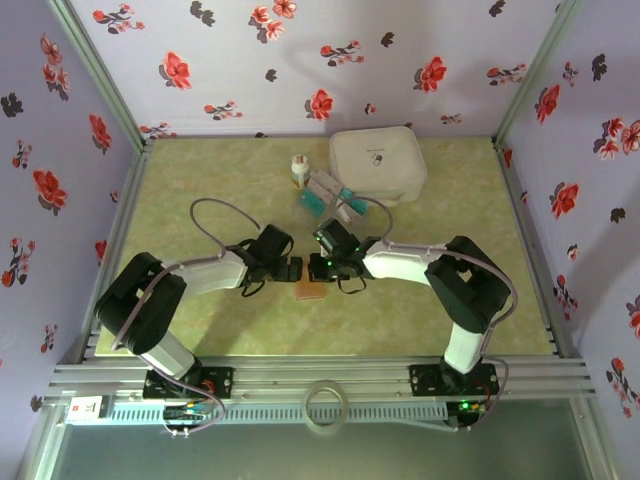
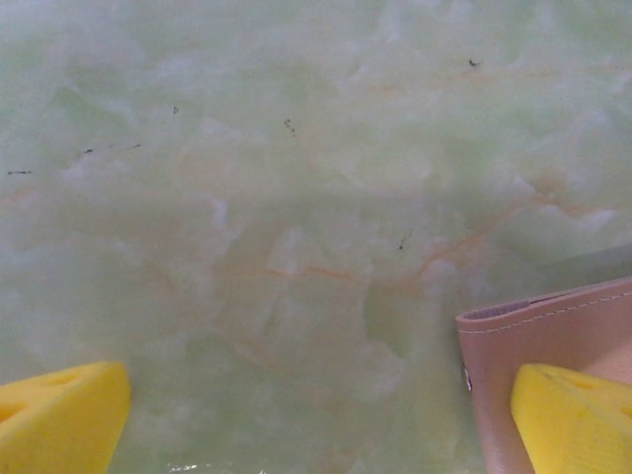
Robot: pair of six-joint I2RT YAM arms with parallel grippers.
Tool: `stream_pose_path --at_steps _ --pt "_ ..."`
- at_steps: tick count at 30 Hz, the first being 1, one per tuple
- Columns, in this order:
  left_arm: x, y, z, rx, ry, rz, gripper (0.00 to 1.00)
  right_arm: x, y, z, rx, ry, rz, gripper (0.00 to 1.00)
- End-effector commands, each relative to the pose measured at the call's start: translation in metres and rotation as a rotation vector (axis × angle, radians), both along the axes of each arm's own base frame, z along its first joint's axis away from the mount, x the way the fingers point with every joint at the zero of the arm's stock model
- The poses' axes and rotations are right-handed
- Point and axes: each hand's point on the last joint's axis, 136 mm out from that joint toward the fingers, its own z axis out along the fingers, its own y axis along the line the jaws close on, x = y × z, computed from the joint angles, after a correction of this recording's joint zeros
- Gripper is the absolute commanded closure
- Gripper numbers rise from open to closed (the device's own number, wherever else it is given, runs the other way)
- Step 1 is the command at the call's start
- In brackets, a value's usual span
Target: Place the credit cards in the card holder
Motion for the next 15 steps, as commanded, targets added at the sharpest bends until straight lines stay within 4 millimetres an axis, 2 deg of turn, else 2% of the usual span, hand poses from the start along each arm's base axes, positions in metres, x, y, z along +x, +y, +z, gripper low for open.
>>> stream_pose_path --at_steps 1,9,15 --pt "-0.008 0.009 -0.018 0.037 0.046 -0.005 0.0 -0.025 -0.017 -0.037 -0.144 0.077 0.035 1.0" --pt "-0.01 0.009 -0.023 0.037 0.055 -0.004 0.0 -0.03 -0.016 -0.036 -0.179 0.058 0.057 1.0" --pt "-0.01 0.009 -0.023 0.038 0.056 -0.004 0.0 -0.038 -0.02 -0.043 -0.202 0.071 0.066 1.0"
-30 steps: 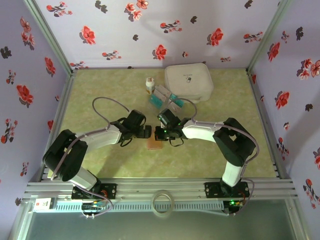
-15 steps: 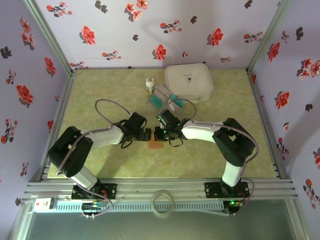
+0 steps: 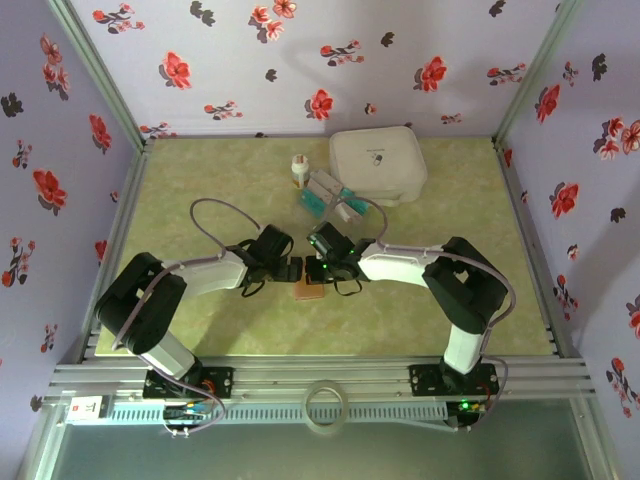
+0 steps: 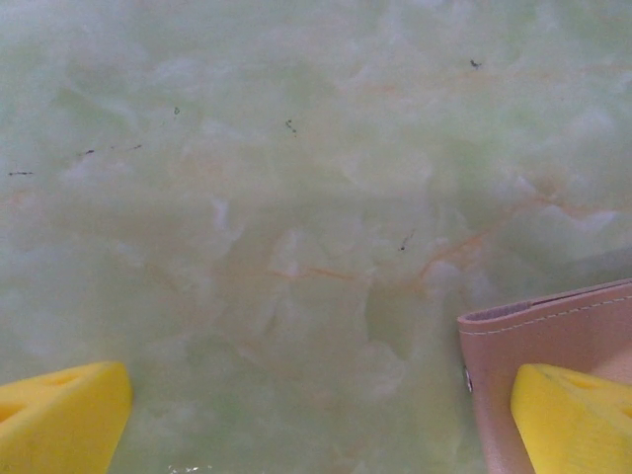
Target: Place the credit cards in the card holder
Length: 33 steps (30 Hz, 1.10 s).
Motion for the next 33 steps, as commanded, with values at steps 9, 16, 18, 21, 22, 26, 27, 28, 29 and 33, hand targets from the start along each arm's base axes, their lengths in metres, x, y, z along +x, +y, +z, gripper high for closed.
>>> stream_pose_path --at_steps 9,16,18,21,22,26,27,28,29,33 --pt "-0.01 0.009 -0.026 0.04 0.063 -0.003 0.0 -0.055 -0.036 -0.062 -0.193 0.147 0.041 1.0" --pt "-0.011 0.01 -0.024 0.04 0.063 0.0 0.0 -0.055 -0.034 -0.063 -0.188 0.147 0.033 1.0" --pt "-0.009 0.009 -0.021 0.036 0.059 0.001 0.0 -0.052 -0.029 -0.058 -0.177 0.137 0.036 0.98" --pt "-0.005 0.005 -0.013 0.027 0.045 -0.003 0.0 -0.044 -0.017 -0.042 -0.14 0.11 0.041 0.84" --pt "-0.001 0.004 -0.007 0.022 0.036 -0.002 0.0 -0.039 -0.012 -0.034 -0.123 0.095 0.043 0.77" --pt "0.022 0.009 0.026 -0.004 -0.016 0.024 0.0 -0.022 0.014 0.013 -0.034 0.027 0.062 0.6" --pt "0.028 0.012 0.035 -0.011 -0.032 0.034 0.0 -0.018 0.017 0.026 -0.014 0.008 0.064 0.57" --pt "0.034 0.015 0.048 -0.024 -0.053 0.044 0.0 -0.015 0.021 0.039 0.006 -0.013 0.065 0.53" --pt "0.04 0.02 0.06 -0.034 -0.075 0.054 0.0 -0.012 0.022 0.053 0.028 -0.035 0.065 0.48" --pt "0.055 0.038 0.105 -0.077 -0.153 0.085 0.0 -0.005 0.012 0.093 0.07 -0.102 0.049 0.36"
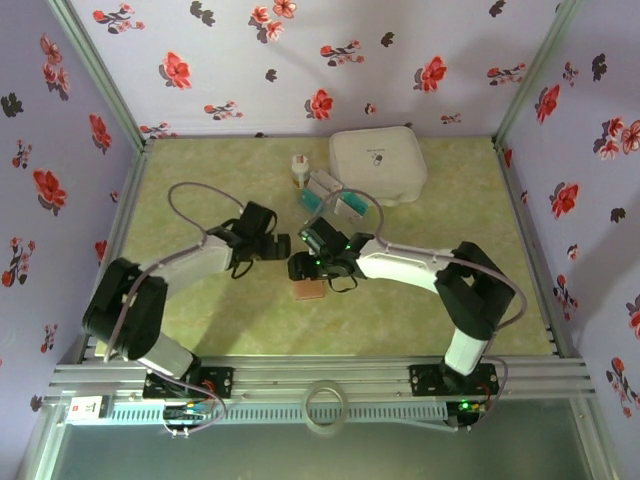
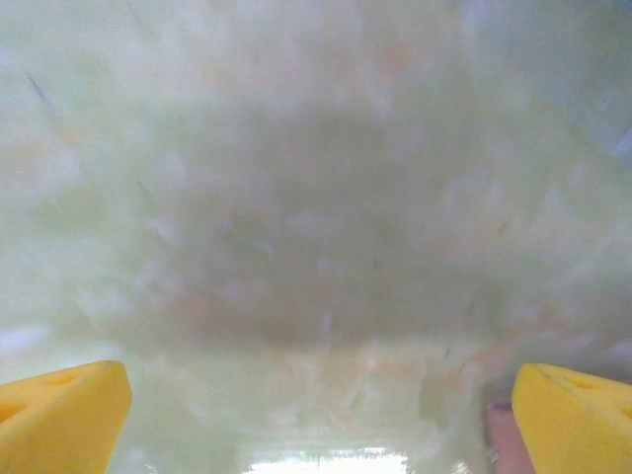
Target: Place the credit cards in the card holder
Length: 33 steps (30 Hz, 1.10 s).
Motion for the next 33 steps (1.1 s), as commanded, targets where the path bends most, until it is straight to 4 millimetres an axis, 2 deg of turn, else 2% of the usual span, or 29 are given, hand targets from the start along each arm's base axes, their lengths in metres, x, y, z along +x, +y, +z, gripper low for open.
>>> stream_pose_path --at_steps 1,3,4,5,10,16,19,24,28,33 --pt "0.012 0.012 0.055 -0.042 -0.106 0.001 0.0 0.002 -0.011 0.052 0.058 -0.072 0.001 0.29" --pt "0.013 0.023 0.075 -0.065 -0.156 0.017 0.0 0.008 -0.031 0.067 0.076 -0.103 -0.039 0.18" --pt "0.012 0.028 0.086 -0.078 -0.19 0.026 0.0 0.011 -0.044 0.074 0.088 -0.125 -0.068 0.03" --pt "0.011 0.034 0.096 -0.092 -0.228 0.032 0.0 0.015 -0.059 0.081 0.095 -0.15 -0.097 0.01" --pt "0.0 0.063 0.136 -0.131 -0.386 0.077 0.0 0.029 -0.144 0.108 0.05 -0.309 -0.283 0.01" --pt "-0.011 0.092 0.153 -0.038 -0.55 0.082 0.0 0.032 -0.252 0.134 -0.198 -0.591 -0.553 0.01" --pt "-0.013 0.112 0.15 0.044 -0.616 0.13 0.0 0.031 -0.297 0.144 -0.272 -0.726 -0.708 0.01" --pt "-0.015 0.144 0.139 0.161 -0.684 0.2 0.0 0.031 -0.346 0.145 -0.34 -0.853 -0.867 0.0" --pt "-0.011 0.171 0.113 0.223 -0.646 0.262 0.0 0.039 -0.38 0.125 -0.442 -0.835 -0.949 0.01" --pt "0.003 0.199 0.077 0.246 -0.627 0.337 0.0 0.054 -0.408 0.091 -0.576 -0.777 -1.006 0.01"
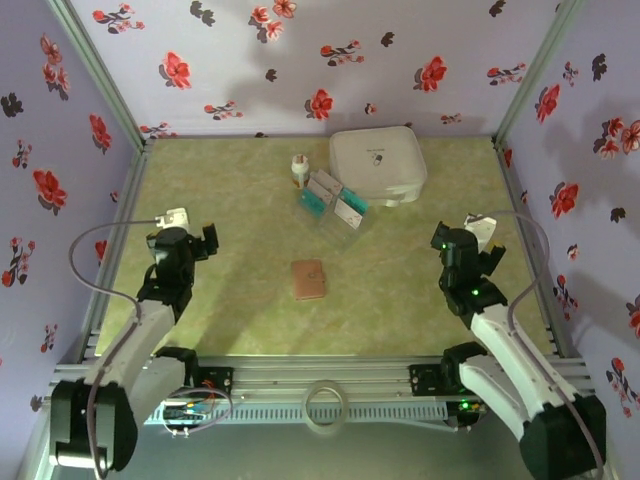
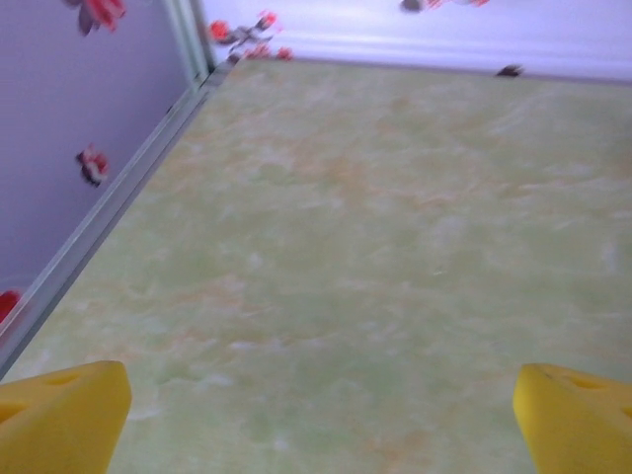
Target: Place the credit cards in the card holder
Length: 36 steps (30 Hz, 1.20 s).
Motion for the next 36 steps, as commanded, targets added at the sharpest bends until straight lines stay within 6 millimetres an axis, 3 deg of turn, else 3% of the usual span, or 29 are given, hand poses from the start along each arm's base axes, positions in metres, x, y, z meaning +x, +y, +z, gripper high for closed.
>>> stream_pose_path --at_steps 1,8,13,16,17,20,24,36 --pt "0.016 0.017 -0.002 0.031 -0.067 0.047 0.0 0.012 -0.022 -0.009 -0.051 -0.007 -0.09 0.01" --pt "0.036 0.021 -0.027 0.119 -0.102 0.022 0.0 0.042 -0.024 -0.055 -0.089 0.028 -0.078 0.01" --pt "0.057 0.023 -0.032 0.074 -0.076 0.007 0.0 0.076 -0.018 -0.057 -0.081 -0.049 0.02 0.01" --pt "0.061 0.018 -0.047 0.049 -0.117 -0.032 0.0 0.092 -0.006 -0.076 -0.001 -0.083 0.157 0.01" --pt "0.062 0.017 -0.056 0.047 -0.116 -0.04 0.0 0.092 -0.001 -0.088 0.009 -0.073 0.199 0.01" --pt "0.074 0.01 -0.061 0.043 -0.056 -0.085 0.0 0.096 0.005 -0.089 0.037 -0.077 0.255 0.01" --pt "0.075 0.011 -0.063 0.014 -0.046 -0.099 0.0 0.106 0.005 -0.096 0.071 -0.02 0.271 0.01" --pt "0.073 0.011 -0.062 0.046 -0.058 -0.082 0.0 0.103 0.007 -0.092 0.058 -0.04 0.286 0.01"
